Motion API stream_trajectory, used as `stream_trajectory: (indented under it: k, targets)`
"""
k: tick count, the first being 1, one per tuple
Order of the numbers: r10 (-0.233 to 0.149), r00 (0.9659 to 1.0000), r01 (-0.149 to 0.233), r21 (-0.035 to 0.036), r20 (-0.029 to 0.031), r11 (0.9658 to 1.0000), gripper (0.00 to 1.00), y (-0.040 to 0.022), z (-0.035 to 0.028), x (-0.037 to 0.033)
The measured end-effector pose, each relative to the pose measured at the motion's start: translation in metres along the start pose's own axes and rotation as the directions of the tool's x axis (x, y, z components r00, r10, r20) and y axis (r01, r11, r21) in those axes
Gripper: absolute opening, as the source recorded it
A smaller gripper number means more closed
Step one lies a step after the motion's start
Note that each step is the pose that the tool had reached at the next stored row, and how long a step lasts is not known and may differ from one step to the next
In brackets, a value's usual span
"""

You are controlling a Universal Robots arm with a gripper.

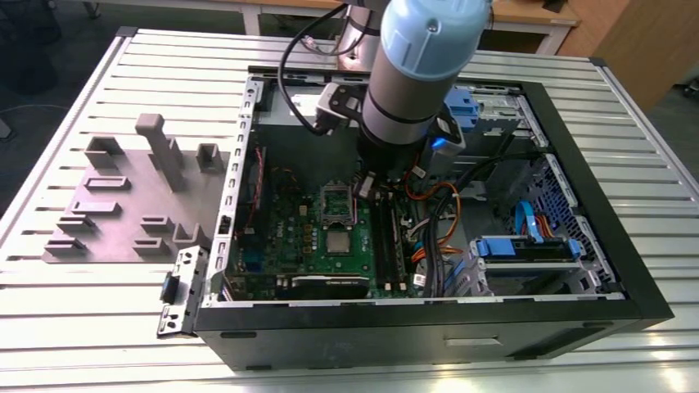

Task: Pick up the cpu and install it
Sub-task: 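Close the cpu cover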

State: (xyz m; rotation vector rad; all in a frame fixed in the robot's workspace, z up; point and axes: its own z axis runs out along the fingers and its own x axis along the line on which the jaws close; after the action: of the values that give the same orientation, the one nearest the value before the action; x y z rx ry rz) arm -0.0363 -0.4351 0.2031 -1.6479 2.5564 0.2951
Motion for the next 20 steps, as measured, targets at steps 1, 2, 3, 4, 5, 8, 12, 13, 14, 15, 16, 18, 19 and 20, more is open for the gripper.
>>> stream_trajectory:
  k: [1, 2, 3, 4, 5, 8, 12, 13, 14, 15, 16, 18, 19, 20]
  targets:
    - [0.0, 1.0, 0.0, 0.0, 0.0, 1.0, 0.11, 0.0004, 0.0005, -0.0006]
    - [0.0, 1.0, 0.0, 0.0, -0.0001, 1.0, 0.11, 0.0008, 0.0011, -0.0011]
    - [0.0, 1.0, 0.0, 0.0, 0.0001, 1.0, 0.11, 0.0011, 0.0018, -0.0015]
    - [0.0, 1.0, 0.0, 0.0, 0.0001, 1.0, 0.11, 0.0011, 0.0024, -0.0017]
    - [0.0, 1.0, 0.0, 0.0001, -0.0001, 1.0, 0.11, 0.0012, 0.003, -0.0016]
    - [0.001, 1.0, -0.001, 0.0001, -0.0001, 1.0, 0.11, 0.0039, 0.0046, 0.0]
    - [0.001, 1.0, -0.001, 0.0, -0.0002, 1.0, 0.11, 0.0062, 0.0054, 0.0012]
    - [0.0, 1.0, 0.0, 0.0, -0.0001, 1.0, 0.11, 0.0062, 0.0055, 0.0012]
    - [0.0, 1.0, 0.0, 0.0, 0.0001, 1.0, 0.11, 0.0061, 0.0055, 0.0014]
    - [0.001, 1.0, -0.001, 0.0, 0.0001, 1.0, 0.11, 0.0061, 0.0055, 0.0017]
    - [0.001, 1.0, -0.001, 0.0001, 0.0, 1.0, 0.11, 0.006, 0.0054, 0.0018]
    - [0.001, 1.0, -0.001, 0.0002, -0.0003, 1.0, 0.11, 0.0059, 0.0052, 0.0019]
    - [0.001, 1.0, -0.001, 0.0002, -0.0004, 1.0, 0.11, 0.0059, 0.0051, 0.002]
    - [0.001, 1.0, -0.001, 0.0004, -0.0005, 1.0, 0.11, 0.0059, 0.005, 0.0019]
